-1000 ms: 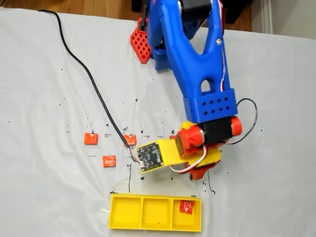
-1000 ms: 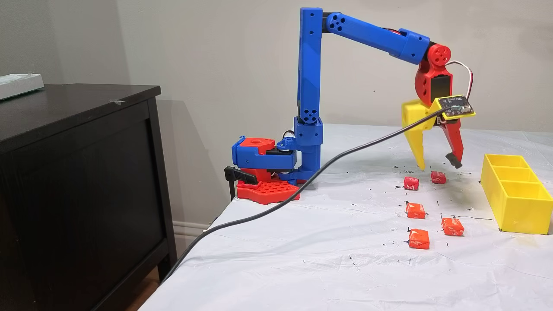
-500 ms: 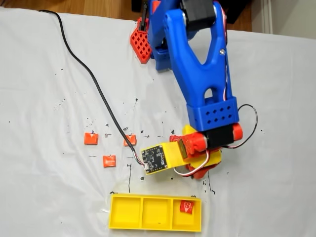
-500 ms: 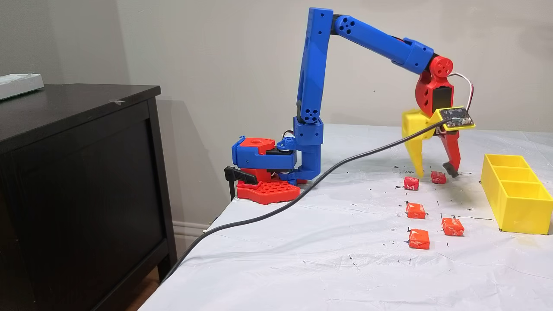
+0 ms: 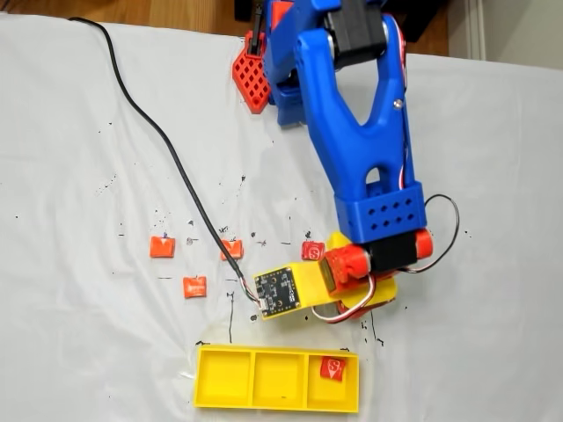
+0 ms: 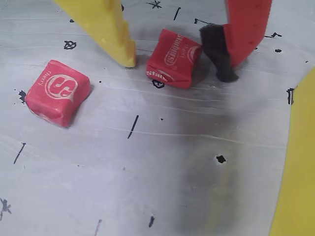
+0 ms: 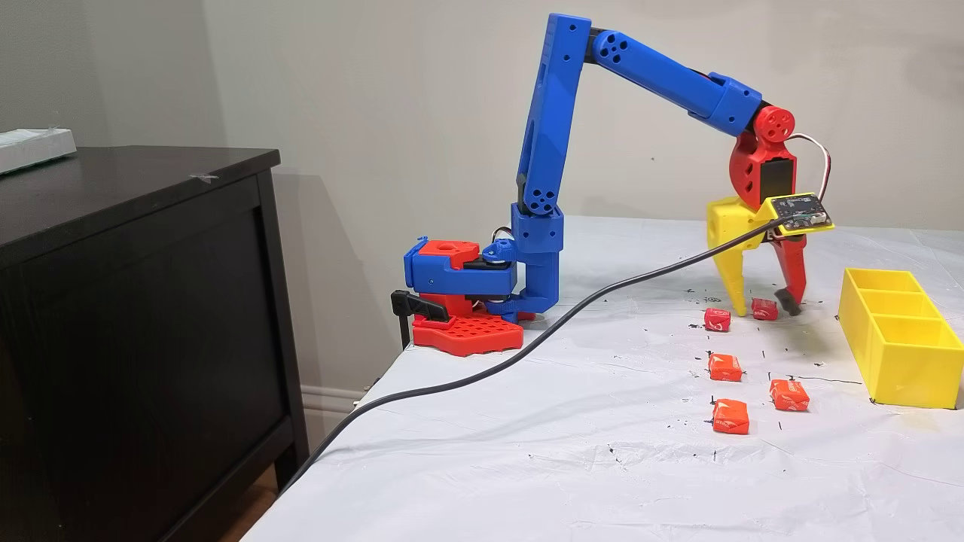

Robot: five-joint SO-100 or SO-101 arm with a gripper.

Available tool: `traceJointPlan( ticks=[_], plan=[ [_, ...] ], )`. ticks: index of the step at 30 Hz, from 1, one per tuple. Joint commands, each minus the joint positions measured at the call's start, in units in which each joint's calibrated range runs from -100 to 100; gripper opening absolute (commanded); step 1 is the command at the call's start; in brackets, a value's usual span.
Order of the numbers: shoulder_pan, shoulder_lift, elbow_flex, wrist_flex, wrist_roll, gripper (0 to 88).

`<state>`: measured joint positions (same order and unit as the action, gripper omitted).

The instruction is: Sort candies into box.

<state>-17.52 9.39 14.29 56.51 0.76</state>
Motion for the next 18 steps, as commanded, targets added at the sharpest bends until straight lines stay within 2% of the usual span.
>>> traceJointPlan(
  ticks=[1,12,18],
  plan=[
    [-0.2,0.2,-3.0,-1.4,0.1,1.9],
    [1.2,-13.0,1.3,-2.5,1.6,0.2],
    [4.8,-22.5,-2.8,-0.1,2.7,0.2]
  ],
)
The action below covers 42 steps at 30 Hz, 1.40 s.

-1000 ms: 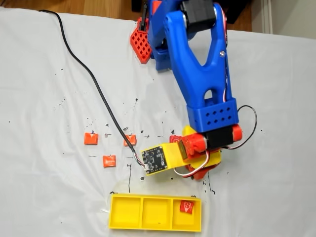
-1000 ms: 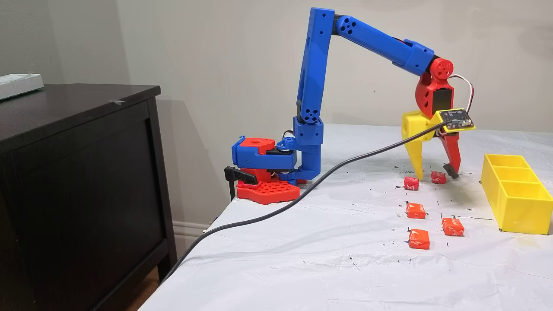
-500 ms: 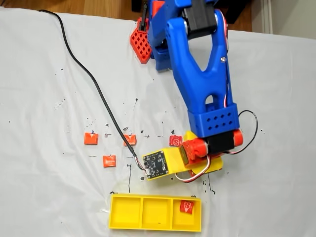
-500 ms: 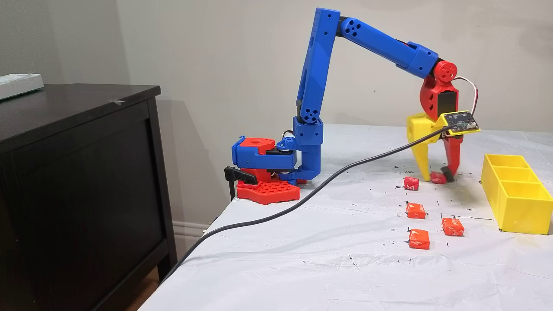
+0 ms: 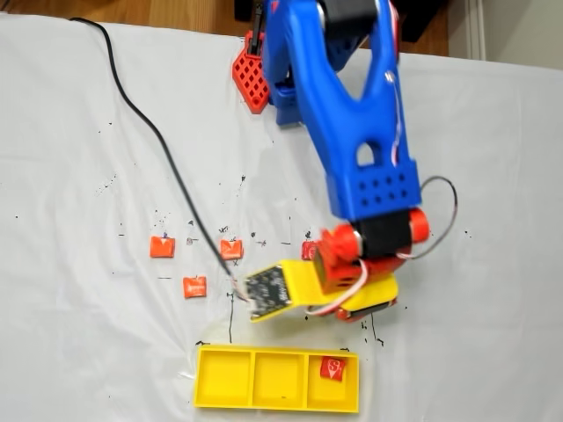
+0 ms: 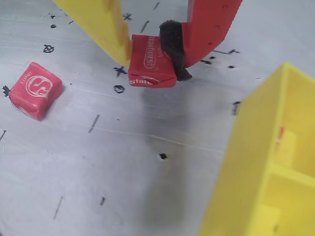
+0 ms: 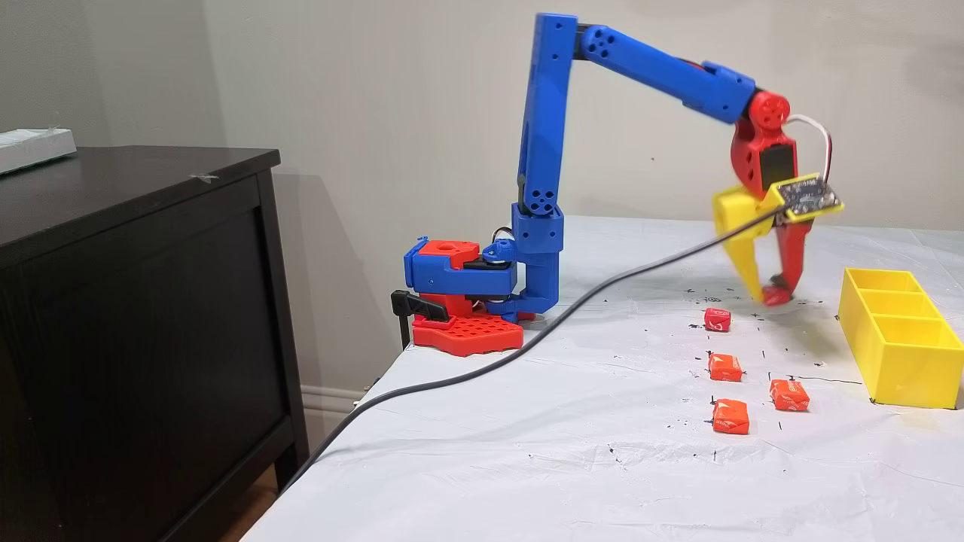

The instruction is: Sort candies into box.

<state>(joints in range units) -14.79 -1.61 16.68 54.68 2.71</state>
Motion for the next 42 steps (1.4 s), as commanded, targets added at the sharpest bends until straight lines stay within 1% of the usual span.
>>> traceJointPlan(
  ticks=[1,9,12,15,22,28,34,42],
  plan=[
    [2.9,-12.2,-6.3,2.1,0.8,0.2],
    [8.0,-11.0,-15.2,2.4,0.5,0.2],
    [9.5,-6.3,-20.7,2.6,0.2,0.2],
    [11.6,1.1,-29.7,5.4,0.6,0.2],
    [14.2,9.7,-37.9,9.1,1.3,0.2],
    [13.7,12.4,-39.2,14.3,2.0,0.2],
    [13.0,11.7,-35.7,12.6,2.1,0.2],
    [12.4,16.2,-41.2,15.4,2.0,0.2]
  ],
)
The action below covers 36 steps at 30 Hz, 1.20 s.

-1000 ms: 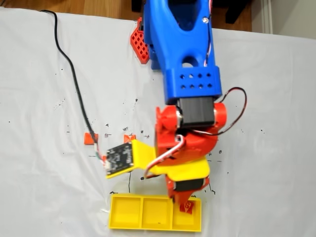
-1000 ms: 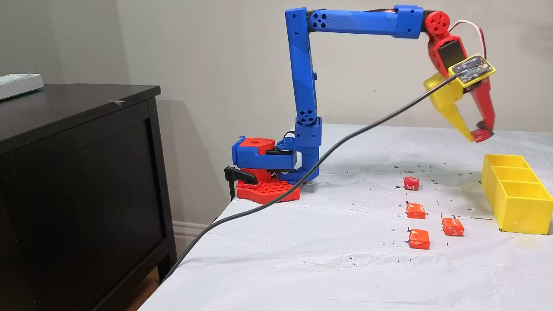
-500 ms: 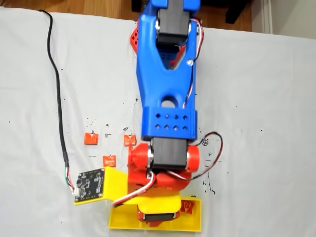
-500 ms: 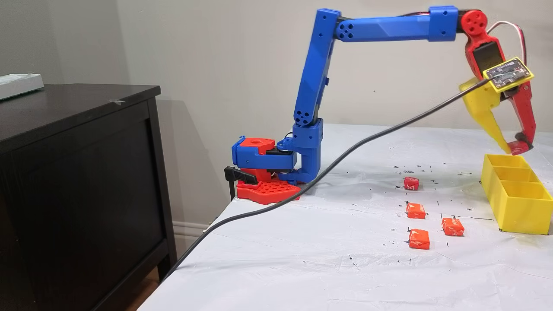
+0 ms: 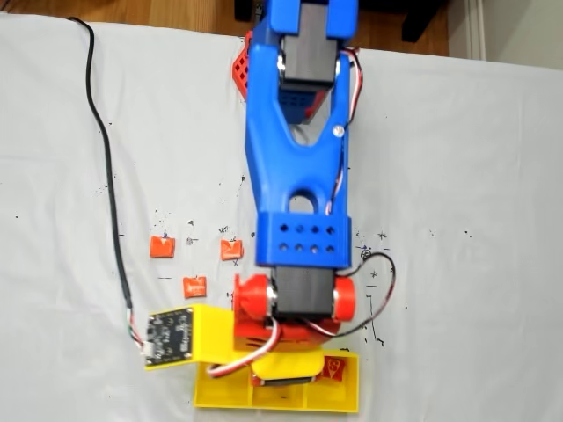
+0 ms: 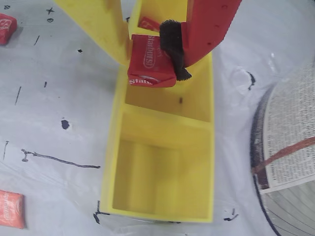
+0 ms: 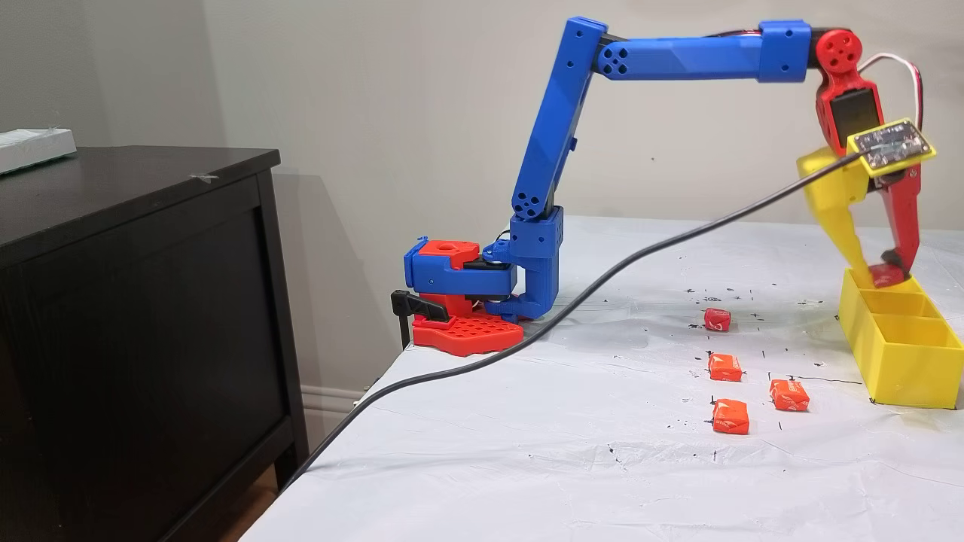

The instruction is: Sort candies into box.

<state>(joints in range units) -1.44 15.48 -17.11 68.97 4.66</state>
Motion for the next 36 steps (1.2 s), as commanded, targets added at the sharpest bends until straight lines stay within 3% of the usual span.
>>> traceJointPlan(
  ticks=[1,8,14,18,23,28,30,36],
  plan=[
    [-1.1,-0.8,-7.6,1.3,0.0,0.2],
    [-1.4,-0.8,-7.6,0.9,0.1,1.0],
    [-1.4,-1.2,-7.3,1.1,0.2,26.3],
    [-1.3,-1.7,-7.2,1.2,0.2,29.1],
    [-1.3,-2.9,-6.3,1.2,0.5,25.3],
    [-1.2,-6.2,-3.7,1.2,0.9,10.3],
    [-1.2,-8.0,-1.9,1.2,1.2,0.2],
    [-1.2,-13.4,3.2,2.5,2.1,0.2]
  ],
)
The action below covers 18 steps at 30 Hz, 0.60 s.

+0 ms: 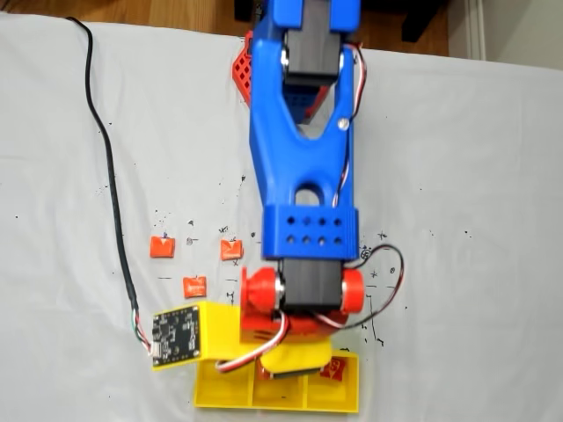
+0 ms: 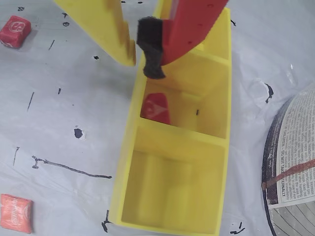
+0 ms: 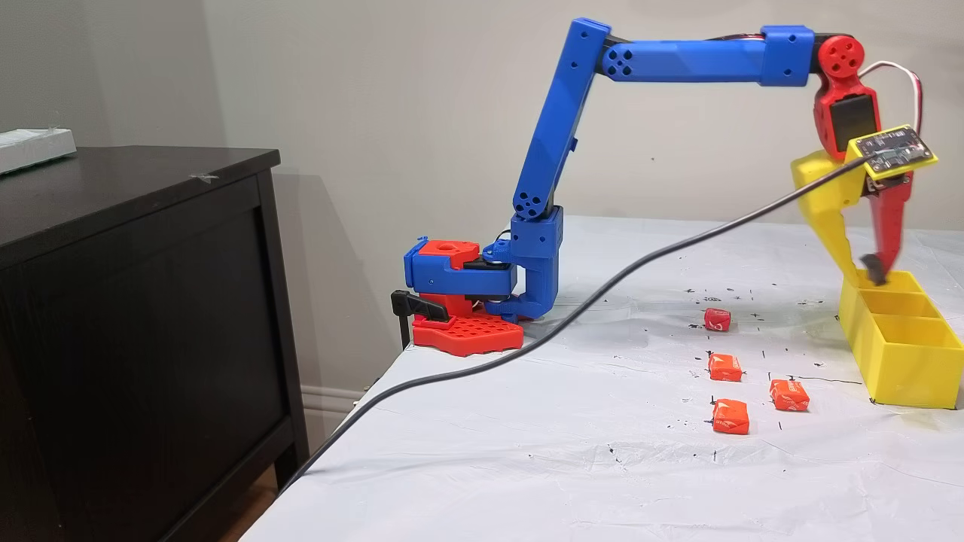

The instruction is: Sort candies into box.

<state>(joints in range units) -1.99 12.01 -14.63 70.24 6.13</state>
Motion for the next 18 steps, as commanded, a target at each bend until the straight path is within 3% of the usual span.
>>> traceJointPlan(
  ticks=[1,10,14,18],
  plan=[
    [-0.5,-11.2,1.7,1.6,0.9,0.2],
    [-2.4,-29.1,29.1,-2.2,5.2,0.2],
    [-2.6,-30.8,32.8,-2.2,4.9,0.2],
    [-3.4,-30.1,36.8,-1.7,3.7,13.8]
  ],
)
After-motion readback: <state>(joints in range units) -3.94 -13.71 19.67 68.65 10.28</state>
